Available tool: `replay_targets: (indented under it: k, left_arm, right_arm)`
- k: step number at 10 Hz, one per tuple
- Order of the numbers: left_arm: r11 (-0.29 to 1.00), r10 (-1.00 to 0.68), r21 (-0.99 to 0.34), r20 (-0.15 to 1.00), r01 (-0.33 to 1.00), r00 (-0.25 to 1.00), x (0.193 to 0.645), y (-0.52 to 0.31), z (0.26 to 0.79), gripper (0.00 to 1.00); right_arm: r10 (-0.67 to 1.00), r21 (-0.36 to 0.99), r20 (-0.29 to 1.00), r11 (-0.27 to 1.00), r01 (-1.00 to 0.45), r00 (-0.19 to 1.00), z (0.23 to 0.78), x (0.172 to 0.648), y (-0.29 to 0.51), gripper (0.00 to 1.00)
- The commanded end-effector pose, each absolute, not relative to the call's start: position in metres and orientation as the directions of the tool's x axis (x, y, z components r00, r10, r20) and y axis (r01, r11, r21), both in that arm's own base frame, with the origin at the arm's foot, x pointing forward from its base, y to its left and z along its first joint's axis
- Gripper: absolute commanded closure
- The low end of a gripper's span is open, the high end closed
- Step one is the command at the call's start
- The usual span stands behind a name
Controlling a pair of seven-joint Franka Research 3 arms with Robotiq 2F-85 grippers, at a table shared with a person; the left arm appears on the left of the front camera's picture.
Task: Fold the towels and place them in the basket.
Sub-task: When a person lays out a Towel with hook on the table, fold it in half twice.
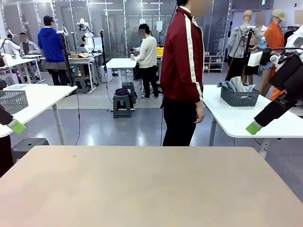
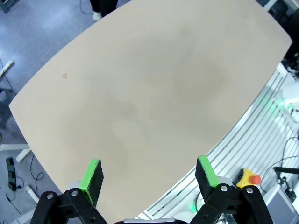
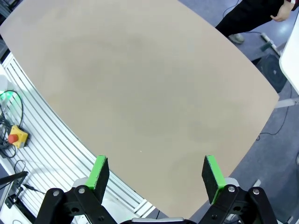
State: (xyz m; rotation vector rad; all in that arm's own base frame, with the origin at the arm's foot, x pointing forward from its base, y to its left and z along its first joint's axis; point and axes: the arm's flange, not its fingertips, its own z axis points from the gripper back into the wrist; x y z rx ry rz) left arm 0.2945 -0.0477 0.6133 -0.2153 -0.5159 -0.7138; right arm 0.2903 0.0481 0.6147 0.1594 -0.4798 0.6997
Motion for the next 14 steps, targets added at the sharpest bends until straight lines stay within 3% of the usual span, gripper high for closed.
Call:
replay_targets:
  k: [1,2,4,8,11,14]
  left_arm:
    - [0.733,-0.568,-0.025,0.527,0.68,0.632,0.296,-0.047,0.613,0.0]
    - [0.741,-0.568,-0.015,0.52,0.672,0.638,0.295,-0.048,0.613,0.0]
    - [0.702,-0.635,-0.027,0.43,0.712,0.642,0.288,-0.04,0.668,0.0]
    - [0.688,-0.662,0.06,0.461,0.724,0.591,0.268,-0.017,0.774,0.0]
    - [0.687,-0.661,0.123,0.517,0.716,0.544,0.238,0.0,0.831,0.0]
    - [0.687,-0.661,0.157,0.542,0.71,0.52,0.208,0.009,0.852,0.0]
  right_arm:
    - [0.584,-0.016,0.465,0.757,-0.653,0.666,0.618,0.287,0.047,0.0]
    - [0.58,-0.017,0.475,0.758,-0.652,0.662,0.615,0.29,0.048,0.0]
    - [0.627,-0.007,0.452,0.714,-0.7,0.635,0.649,0.286,0.048,0.0]
    - [0.654,-0.033,0.497,0.671,-0.74,0.571,0.732,0.273,0.038,0.0]
    - [0.667,-0.069,0.504,0.664,-0.744,0.549,0.815,0.23,0.037,0.0]
    - [0.644,-0.095,0.495,0.707,-0.701,0.583,0.874,0.179,0.045,0.0]
